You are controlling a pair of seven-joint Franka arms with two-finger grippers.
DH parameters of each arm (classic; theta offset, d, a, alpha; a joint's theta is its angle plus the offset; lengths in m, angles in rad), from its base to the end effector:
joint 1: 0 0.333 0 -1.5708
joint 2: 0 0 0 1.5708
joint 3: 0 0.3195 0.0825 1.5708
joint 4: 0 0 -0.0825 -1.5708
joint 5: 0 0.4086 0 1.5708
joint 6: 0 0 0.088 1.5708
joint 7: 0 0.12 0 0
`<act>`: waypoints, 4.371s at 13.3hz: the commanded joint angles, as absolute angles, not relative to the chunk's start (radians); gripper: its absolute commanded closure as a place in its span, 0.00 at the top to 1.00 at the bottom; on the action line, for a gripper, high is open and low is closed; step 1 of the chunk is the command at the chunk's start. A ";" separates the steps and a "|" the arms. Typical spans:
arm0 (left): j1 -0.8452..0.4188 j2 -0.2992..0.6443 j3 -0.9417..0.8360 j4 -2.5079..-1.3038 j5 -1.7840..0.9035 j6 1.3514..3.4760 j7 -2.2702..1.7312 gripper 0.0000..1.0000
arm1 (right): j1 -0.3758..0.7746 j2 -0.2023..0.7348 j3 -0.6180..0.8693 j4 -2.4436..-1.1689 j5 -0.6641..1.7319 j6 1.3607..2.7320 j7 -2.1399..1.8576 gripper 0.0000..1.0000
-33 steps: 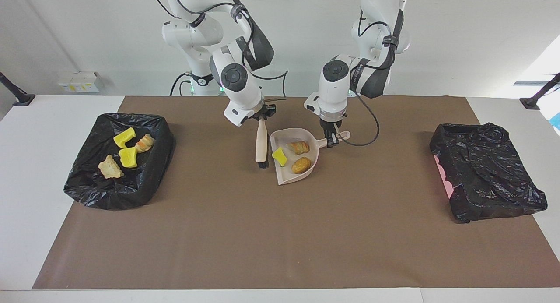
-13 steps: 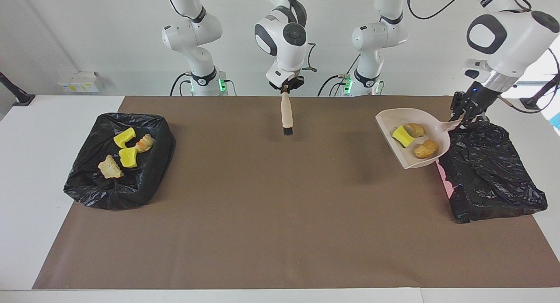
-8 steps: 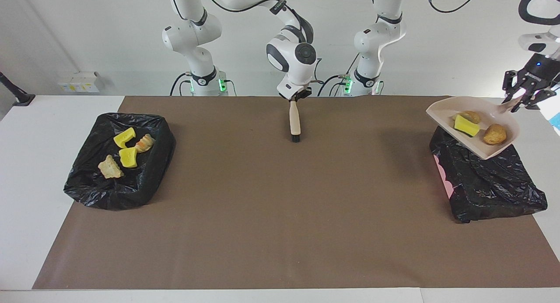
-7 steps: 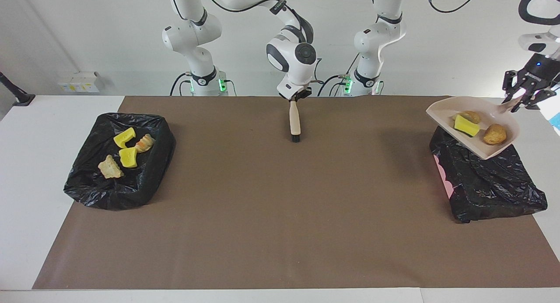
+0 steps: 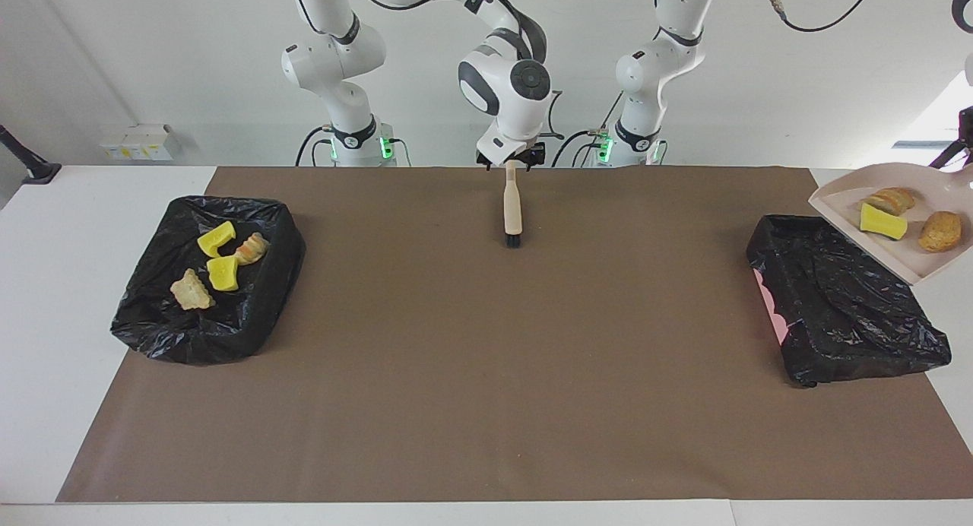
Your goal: Sweep and dump trash in bin
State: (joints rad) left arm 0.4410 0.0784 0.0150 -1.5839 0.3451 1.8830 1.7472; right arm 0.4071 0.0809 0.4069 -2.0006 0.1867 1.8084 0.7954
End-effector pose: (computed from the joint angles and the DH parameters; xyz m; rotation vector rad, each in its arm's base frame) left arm 0.5567 0.3055 0.5972 -2.1593 1.7491 0.2879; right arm 0.3716 0.4162 0.3834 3.0489 -0.0714 -0.5138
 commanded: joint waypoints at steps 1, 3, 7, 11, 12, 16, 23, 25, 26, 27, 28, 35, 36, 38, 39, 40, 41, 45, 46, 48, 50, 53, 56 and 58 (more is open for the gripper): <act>0.413 0.083 0.025 -1.626 0.468 1.916 1.680 0.00 | 0.321 0.052 0.414 -1.927 0.170 1.720 0.743 1.00; 0.397 0.083 0.023 -1.679 0.593 1.933 1.535 0.00 | 0.247 0.052 0.414 -1.850 0.150 1.659 0.642 1.00; 0.377 0.074 0.025 -1.750 0.696 1.948 1.474 0.00 | 0.115 0.029 0.414 -1.772 0.137 1.611 0.490 1.00; 0.354 0.063 0.026 -1.769 0.767 1.899 1.453 0.00 | -0.032 -0.003 0.411 -1.703 0.132 1.519 0.223 1.00; 0.353 0.061 0.026 -1.769 0.791 1.896 1.453 0.00 | -0.066 -0.003 0.411 -1.681 0.111 1.499 0.171 1.00; 0.365 0.064 0.025 -1.747 0.886 1.910 1.453 0.00 | -0.185 -0.031 0.411 -1.632 0.013 1.471 0.071 1.00; 0.377 0.028 0.035 -1.721 0.823 1.957 1.450 0.00 | -0.276 -0.029 0.376 -1.592 -0.045 1.468 -0.025 1.00; 0.374 0.006 0.034 -1.721 0.673 1.945 1.453 0.00 | -0.275 -0.037 0.367 -1.592 -0.041 1.474 -0.025 1.00; 0.371 -0.004 0.034 -1.726 0.622 1.934 1.451 0.00 | -0.273 -0.038 0.368 -1.592 -0.041 1.474 -0.023 1.00; 0.361 -0.015 0.031 -1.732 0.557 1.902 1.447 0.00 | -0.272 -0.038 0.371 -1.592 -0.043 1.473 -0.023 1.00; 0.359 -0.018 0.022 -1.732 0.496 1.864 1.431 0.00 | -0.265 -0.038 0.373 -1.592 -0.041 1.470 -0.025 1.00; 0.096 -0.107 0.018 -1.887 0.259 1.756 0.847 0.00 | -0.229 -0.043 0.284 -1.534 -0.060 1.462 -0.028 1.00; 0.033 -0.106 0.017 -1.891 0.243 1.752 0.719 0.00 | -0.197 -0.043 0.240 -1.528 -0.064 1.460 -0.028 1.00; -0.072 -0.095 0.018 -1.896 0.168 1.761 0.507 0.00 | -0.103 -0.046 0.140 -1.523 -0.066 1.460 -0.029 1.00; -0.125 -0.094 0.017 -1.896 0.155 1.766 0.409 0.00 | -0.047 -0.046 0.088 -1.523 -0.066 1.460 -0.028 1.00; -0.173 -0.091 0.018 -1.893 0.129 1.769 0.326 0.00 | -0.005 -0.048 0.046 -1.520 -0.064 1.451 -0.028 1.00; -0.211 -0.087 0.018 -1.894 0.086 1.782 0.233 0.00 | 0.018 -0.046 0.022 -1.520 -0.063 1.430 -0.029 1.00; -0.434 0.018 0.018 -1.881 0.054 1.940 -0.186 0.00 | 0.031 -0.048 -0.008 -1.511 -0.041 1.459 -0.017 1.00; -0.471 0.044 0.018 -1.875 0.054 1.971 -0.251 0.00 | 0.034 -0.049 -0.012 -1.512 -0.041 1.460 -0.014 1.00; -0.555 0.148 0.018 -1.818 0.052 2.014 -0.390 0.00 | 0.035 -0.051 -0.029 -1.523 -0.041 1.462 -0.005 1.00; -0.604 0.237 0.018 -1.754 0.025 2.058 -0.489 0.00 | 0.029 -0.064 -0.029 -1.546 -0.023 1.465 -0.002 1.00; -0.640 0.304 0.018 -1.729 -0.037 2.128 -0.500 0.00 | 0.023 -0.071 -0.031 -1.562 0.006 1.480 0.047 1.00; -0.653 0.363 0.020 -1.669 -0.070 2.126 -0.500 0.00 | 0.025 -0.074 -0.031 -1.575 0.006 1.506 0.064 1.00; -0.652 0.412 0.018 -1.623 -0.072 2.131 -0.500 0.00 | 0.023 -0.077 -0.031 -1.594 0.008 1.511 0.066 1.00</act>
State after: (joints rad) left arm -0.6333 0.3500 -0.0018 -1.6962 -0.0530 2.1288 -0.4941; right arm 0.0230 -0.0455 -0.0240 -1.5408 -0.0142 1.4769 0.0501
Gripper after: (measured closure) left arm 0.687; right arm 0.000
